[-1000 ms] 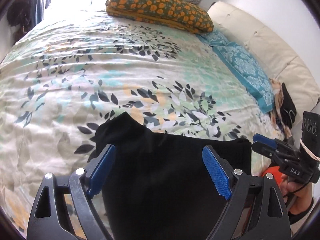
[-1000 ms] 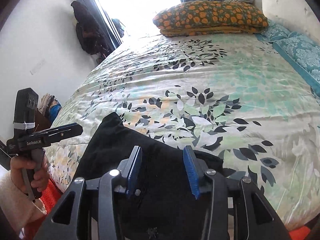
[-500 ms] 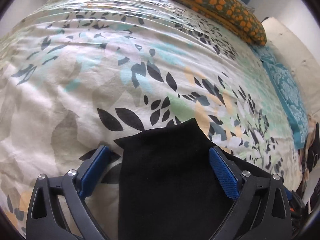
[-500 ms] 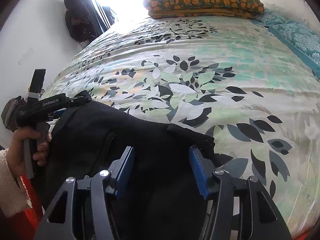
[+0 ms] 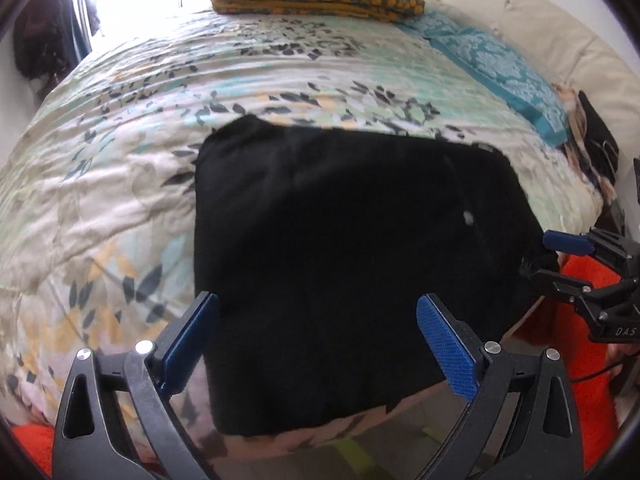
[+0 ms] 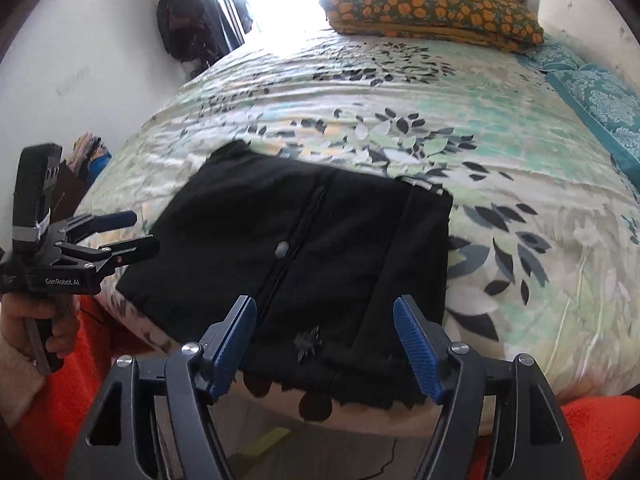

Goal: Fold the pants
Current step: 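Smooth the folded trousers with both open tools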

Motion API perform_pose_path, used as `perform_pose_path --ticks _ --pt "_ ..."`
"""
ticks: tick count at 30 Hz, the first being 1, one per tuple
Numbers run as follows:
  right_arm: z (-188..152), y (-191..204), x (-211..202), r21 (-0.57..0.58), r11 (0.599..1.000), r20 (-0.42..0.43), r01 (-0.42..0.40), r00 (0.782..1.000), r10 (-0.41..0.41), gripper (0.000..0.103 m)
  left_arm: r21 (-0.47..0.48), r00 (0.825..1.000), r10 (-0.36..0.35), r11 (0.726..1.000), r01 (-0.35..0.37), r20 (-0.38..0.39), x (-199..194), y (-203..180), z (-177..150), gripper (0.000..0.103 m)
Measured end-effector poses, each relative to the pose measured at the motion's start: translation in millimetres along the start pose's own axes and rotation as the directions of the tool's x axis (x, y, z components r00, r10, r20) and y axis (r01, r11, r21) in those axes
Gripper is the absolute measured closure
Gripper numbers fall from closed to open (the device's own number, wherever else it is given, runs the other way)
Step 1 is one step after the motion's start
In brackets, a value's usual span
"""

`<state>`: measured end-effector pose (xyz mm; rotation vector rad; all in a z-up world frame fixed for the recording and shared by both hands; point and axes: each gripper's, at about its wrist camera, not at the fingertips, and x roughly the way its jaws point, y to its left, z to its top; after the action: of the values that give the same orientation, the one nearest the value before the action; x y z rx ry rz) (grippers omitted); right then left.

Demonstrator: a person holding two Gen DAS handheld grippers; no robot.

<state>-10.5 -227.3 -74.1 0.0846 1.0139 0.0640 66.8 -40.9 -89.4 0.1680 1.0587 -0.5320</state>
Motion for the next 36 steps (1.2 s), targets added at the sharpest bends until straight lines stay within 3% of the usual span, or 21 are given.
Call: perform_pose_path --ticks 2,3,5,9,16,26,36 --pt "-18.3 4.3 25.5 -0.048 0.998 -0.1 0.049 0.994 -0.054 0.031 0.03 0.998 0.055 0.998 -0.054 -0.027 20.3 -5.5 -14.8 0.002" --pt "-21.7 4.3 32.2 -0.063 0.996 -0.119 0.062 0.991 -0.069 0.027 0.045 0.997 0.081 0.996 -0.081 0.011 19.2 -7.9 -18.4 0.0" --pt "-19.2 3.6 30.8 -0.056 0.994 -0.111 0.092 0.989 -0.097 0.02 0.034 0.996 0.092 0.995 -0.092 0.004 18.7 -8.4 -15.7 0.0" --pt "-24.6 -15.0 32.7 0.06 0.997 -0.147 0.053 0.988 -0.043 0.018 0.011 0.996 0.088 0.996 -0.087 -0.006 19.1 -2.7 -12.5 0.0" --pt "-23.0 -26.6 7.9 0.12 0.987 -0.078 0.106 0.992 -0.097 0.018 0.008 0.995 0.101 0.995 -0.101 0.005 20.1 -2.2 -12.2 0.0" --pt "-21.0 -36.2 4.5 0.162 0.977 -0.087 0.142 0.988 -0.129 0.017 0.006 0.995 0.095 0.995 -0.095 0.011 21.0 -2.9 -15.5 0.0" --pt "-17.5 -39.3 -3.4 0.154 0.959 -0.057 0.236 0.971 -0.23 0.009 -0.062 0.997 0.048 0.997 -0.044 0.058 15.7 7.7 -21.3 0.0"
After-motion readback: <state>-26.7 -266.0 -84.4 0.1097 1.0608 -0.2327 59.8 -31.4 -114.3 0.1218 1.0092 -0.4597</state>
